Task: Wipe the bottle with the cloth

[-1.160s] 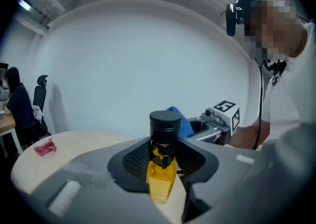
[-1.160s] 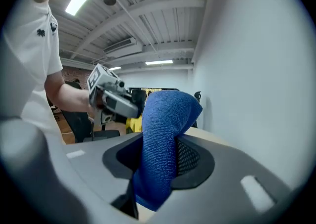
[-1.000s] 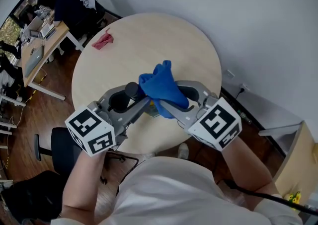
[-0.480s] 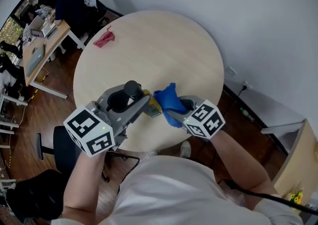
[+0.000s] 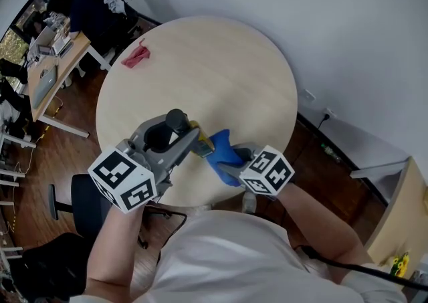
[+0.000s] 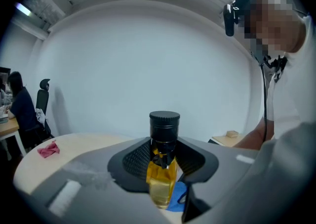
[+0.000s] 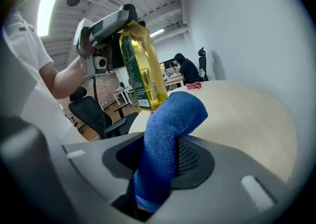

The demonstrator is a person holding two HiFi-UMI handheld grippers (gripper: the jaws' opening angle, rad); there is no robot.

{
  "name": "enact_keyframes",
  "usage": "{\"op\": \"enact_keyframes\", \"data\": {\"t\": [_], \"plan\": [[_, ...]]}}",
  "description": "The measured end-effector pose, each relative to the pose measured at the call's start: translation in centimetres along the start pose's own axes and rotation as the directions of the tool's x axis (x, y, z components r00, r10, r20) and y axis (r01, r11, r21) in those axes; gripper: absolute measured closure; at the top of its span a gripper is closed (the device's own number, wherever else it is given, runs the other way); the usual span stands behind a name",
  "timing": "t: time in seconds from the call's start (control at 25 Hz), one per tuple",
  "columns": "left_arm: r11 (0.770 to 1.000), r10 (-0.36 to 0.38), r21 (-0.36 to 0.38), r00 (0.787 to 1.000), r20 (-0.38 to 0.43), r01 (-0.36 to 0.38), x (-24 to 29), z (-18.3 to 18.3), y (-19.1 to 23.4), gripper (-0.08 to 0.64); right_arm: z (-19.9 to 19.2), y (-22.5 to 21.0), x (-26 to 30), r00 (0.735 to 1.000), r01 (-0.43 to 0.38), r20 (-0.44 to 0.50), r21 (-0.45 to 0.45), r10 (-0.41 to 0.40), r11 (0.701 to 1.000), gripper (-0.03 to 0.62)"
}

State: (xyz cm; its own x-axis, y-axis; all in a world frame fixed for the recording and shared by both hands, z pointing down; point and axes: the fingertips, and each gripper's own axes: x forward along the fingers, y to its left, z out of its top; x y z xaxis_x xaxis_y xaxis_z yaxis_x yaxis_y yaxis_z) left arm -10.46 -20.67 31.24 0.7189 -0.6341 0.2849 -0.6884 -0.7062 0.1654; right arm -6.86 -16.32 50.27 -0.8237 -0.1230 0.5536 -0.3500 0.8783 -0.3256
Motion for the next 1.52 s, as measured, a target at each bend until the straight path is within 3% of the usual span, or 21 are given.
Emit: {"op": "enact_keyframes", "data": {"t": [0.48,0.92,1.32,1.52], "plan": [[0.999,0.027,0.029,0.999,-0.021,-0.026,2.3,-2.9,0.6,0.407,-3.3,3.7,-4.4,0.999,-0.042,-0.01,0.001,0.042,0.999,0.434],[0.987,0.147,0.072,0.987,-0.06,-0.143,7.4,-12.2,4.5,0.407,-7.6,1.1,-12.4,0.993,0.102,0.037,0.153,-0.109,0.983,0.434],[0.96,0.276,0.059,0.958,-0.075,-0.272,10.6,-18.7,7.6,0.405,-9.9,-1.1,-17.7,0.981,0.188,0.009,0.169,-0.192,0.967,0.434],[0.948,0.316,0.056,0.947,-0.063,-0.313,10.9,-18.7,7.9,0.401,-10.2,-1.5,-18.6,0.984,0.172,0.018,0.148,-0.176,0.974,0.434]]}}
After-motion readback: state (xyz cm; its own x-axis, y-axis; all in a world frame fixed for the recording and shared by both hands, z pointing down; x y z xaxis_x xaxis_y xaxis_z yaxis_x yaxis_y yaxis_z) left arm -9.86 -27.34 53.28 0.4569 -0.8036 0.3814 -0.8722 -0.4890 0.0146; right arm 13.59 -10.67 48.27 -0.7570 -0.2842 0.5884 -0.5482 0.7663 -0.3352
